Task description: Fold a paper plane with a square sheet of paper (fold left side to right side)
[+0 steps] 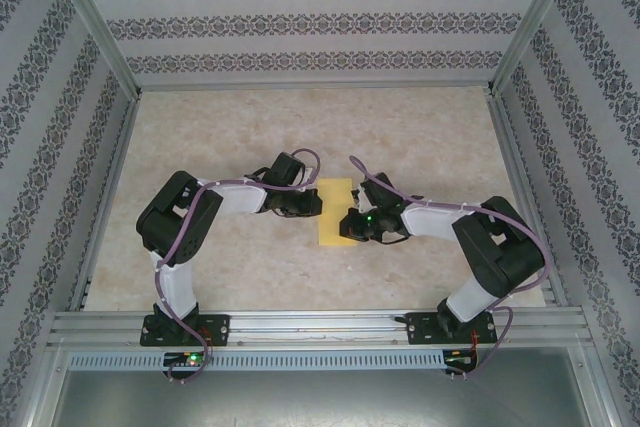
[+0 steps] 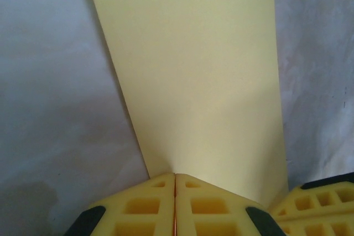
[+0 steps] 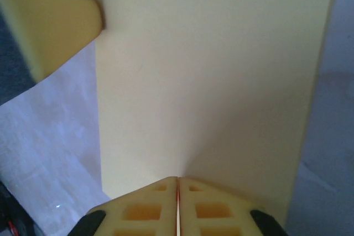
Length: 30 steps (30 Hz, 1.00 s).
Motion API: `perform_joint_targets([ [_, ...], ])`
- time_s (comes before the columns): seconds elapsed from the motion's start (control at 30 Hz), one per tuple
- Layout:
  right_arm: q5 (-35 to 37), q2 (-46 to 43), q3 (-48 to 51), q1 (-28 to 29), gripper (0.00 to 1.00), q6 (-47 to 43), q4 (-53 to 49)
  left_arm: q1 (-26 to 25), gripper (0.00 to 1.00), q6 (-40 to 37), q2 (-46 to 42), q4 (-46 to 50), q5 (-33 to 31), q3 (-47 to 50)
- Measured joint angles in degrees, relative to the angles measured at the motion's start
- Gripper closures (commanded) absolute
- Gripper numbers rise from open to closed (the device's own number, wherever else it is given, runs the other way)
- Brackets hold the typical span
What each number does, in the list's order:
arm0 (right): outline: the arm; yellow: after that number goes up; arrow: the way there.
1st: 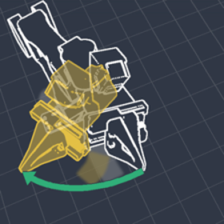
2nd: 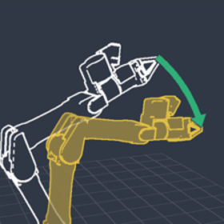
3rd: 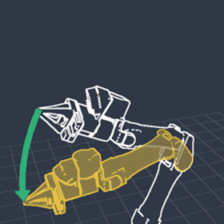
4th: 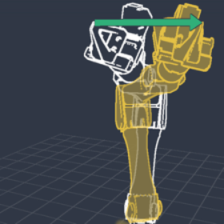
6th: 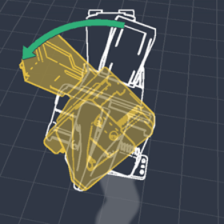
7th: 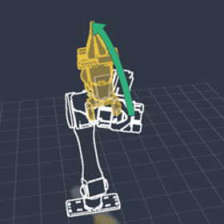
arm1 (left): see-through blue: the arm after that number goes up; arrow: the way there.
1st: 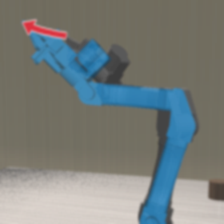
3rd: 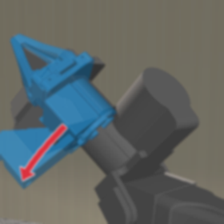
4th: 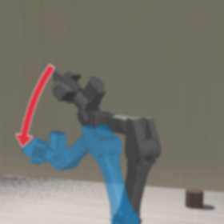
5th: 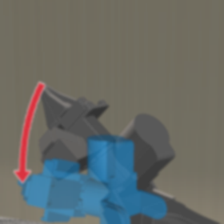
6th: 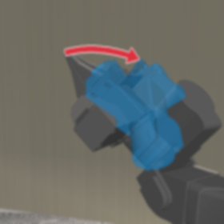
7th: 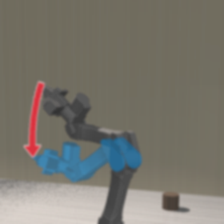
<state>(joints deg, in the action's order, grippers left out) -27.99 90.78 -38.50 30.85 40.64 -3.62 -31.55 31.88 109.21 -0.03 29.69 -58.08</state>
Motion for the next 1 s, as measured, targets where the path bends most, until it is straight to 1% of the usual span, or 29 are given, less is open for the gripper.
perform_joint_targets([
  [0.2,-1.1,-6.6,-0.5,-2.7,0.77,-0.2,-2.5,-0.1,0.93,0.0,-0.2,0.0,-0.2,0.2],
  [0.4,-1.4,-9.2,1.9,-5.7,0.68,-0.6,-4.6,-0.2,0.93,0.0,-0.2,0.0,-0.4,0.2],
  [0.57,-1.7,-9.2,4.4,-6.0,0.68,-0.5,-6.2,-0.3,0.92,0.0,-0.2,0.0,-0.5,0.2],
  [1.0,-3.0,-5.7,4.8,-5.0,0.68,-0.3,-4.5,-0.3,0.93,0.0,-0.3,-0.2,-0.6,0.4],
])
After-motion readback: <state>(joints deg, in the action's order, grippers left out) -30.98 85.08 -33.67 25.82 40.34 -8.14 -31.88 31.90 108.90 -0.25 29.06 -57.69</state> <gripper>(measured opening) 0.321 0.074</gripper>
